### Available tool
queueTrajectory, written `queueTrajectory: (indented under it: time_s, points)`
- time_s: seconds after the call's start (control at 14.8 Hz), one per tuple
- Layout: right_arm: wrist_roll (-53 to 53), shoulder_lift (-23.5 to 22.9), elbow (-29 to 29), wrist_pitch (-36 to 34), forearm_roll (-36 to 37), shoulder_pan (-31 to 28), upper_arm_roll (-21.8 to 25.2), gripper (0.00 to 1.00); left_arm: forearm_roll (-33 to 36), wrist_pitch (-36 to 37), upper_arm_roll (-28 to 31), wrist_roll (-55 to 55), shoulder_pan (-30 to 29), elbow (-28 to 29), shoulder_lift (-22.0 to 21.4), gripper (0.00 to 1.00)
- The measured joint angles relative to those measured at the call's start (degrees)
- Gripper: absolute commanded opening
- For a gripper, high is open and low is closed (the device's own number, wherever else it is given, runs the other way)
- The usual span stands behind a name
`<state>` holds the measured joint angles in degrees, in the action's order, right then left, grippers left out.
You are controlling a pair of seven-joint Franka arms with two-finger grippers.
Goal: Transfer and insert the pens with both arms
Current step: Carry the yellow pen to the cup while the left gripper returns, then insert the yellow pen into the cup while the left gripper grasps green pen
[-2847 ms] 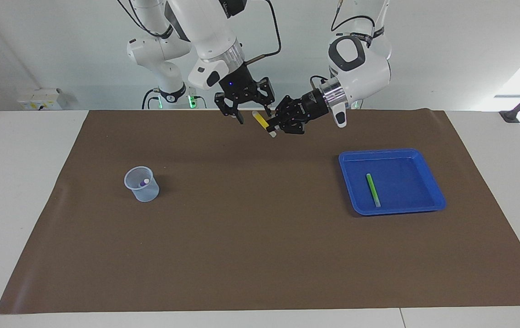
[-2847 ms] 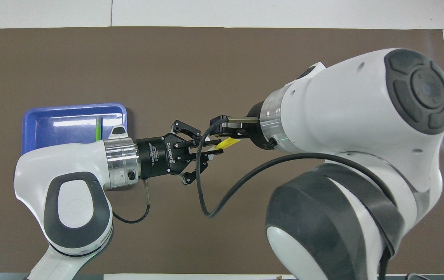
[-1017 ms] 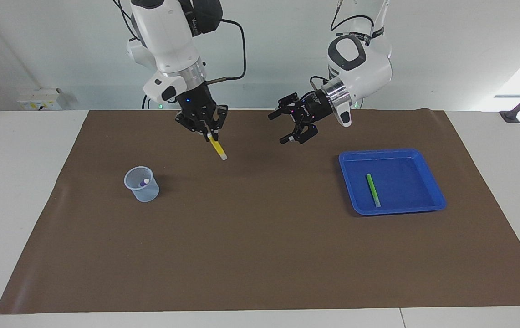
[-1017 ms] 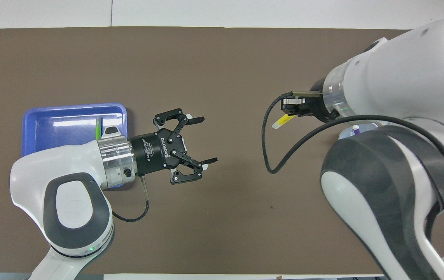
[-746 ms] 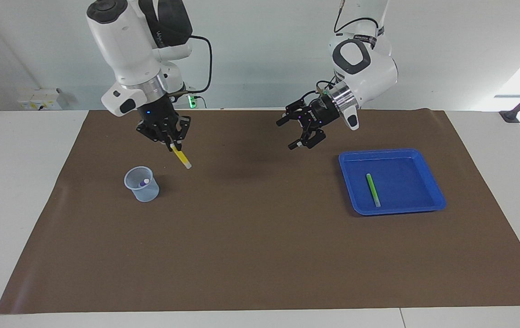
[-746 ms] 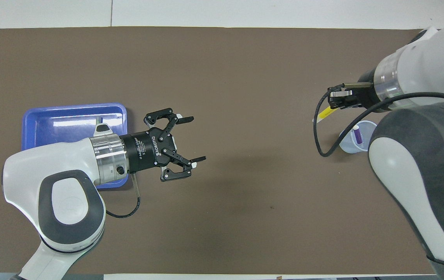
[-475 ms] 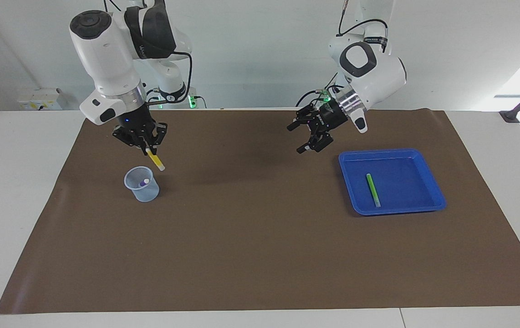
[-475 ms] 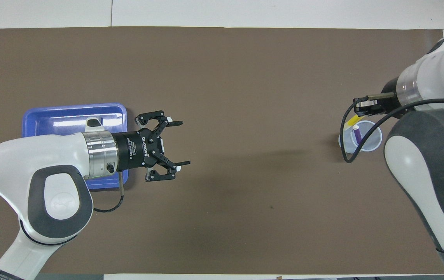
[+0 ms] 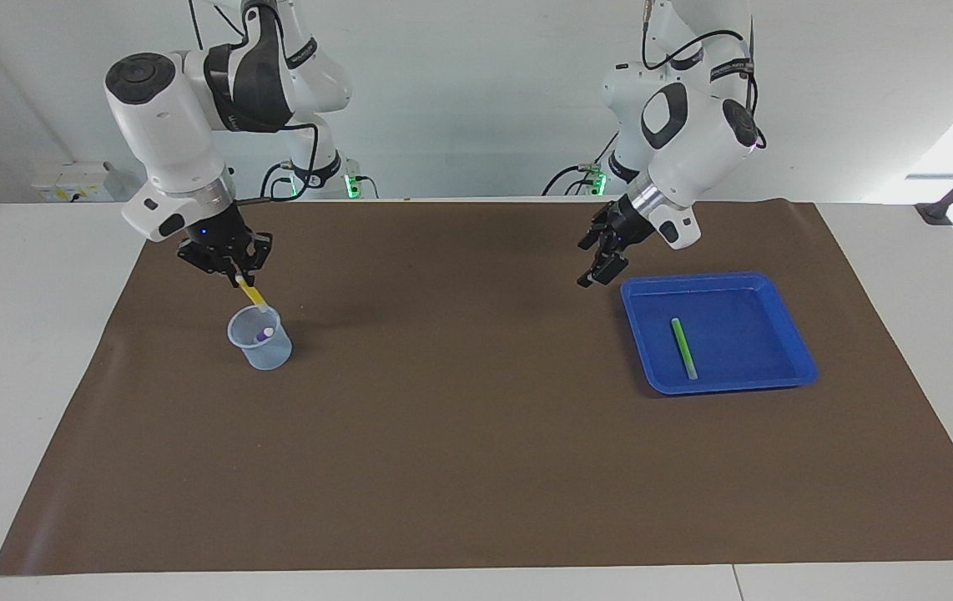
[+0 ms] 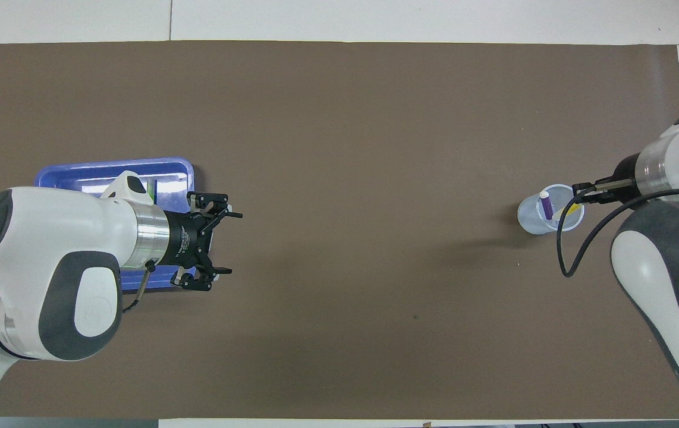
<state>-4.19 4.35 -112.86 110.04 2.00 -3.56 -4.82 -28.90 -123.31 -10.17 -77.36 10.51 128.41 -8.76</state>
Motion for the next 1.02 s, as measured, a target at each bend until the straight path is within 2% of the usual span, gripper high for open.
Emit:
queueTrajectory:
  time_s: [0.27, 0.41, 0.81, 0.88, 0.95, 1.02]
  points:
    - [-3.0, 0.1, -3.8, 5.8, 0.0, -1.5, 0.0, 0.0, 3.1, 3.8, 0.1, 17.7, -6.9, 0.1, 0.4, 1.0]
    - [-3.1, -0.5, -4.8, 7.4, 0.0, -1.8, 0.0, 0.0, 7.6, 3.8, 0.2, 26.2, -10.2, 0.1, 1.3, 1.0]
    - [-3.1, -1.5, -7.9, 10.1, 0.0, -1.8, -0.1, 0.0, 16.1, -2.1, 0.3, 52.2, -14.7, 0.2, 6.6, 1.0]
    - [-3.1, -1.5, -8.6, 10.9, 0.0, -1.8, -0.1, 0.28, 18.1, -4.1, 0.3, 54.7, -14.7, 0.2, 8.0, 1.0]
    - [-3.1, -1.6, -9.1, 11.4, 0.0, -1.8, -0.1, 0.77, 19.9, -5.6, 0.2, 56.8, -14.7, 0.2, 9.4, 1.0]
    - [-3.1, -1.7, -9.3, 11.7, 0.0, -1.9, -0.1, 0.98, 21.5, -6.5, 0.2, 58.9, -14.7, 0.1, 10.6, 1.0]
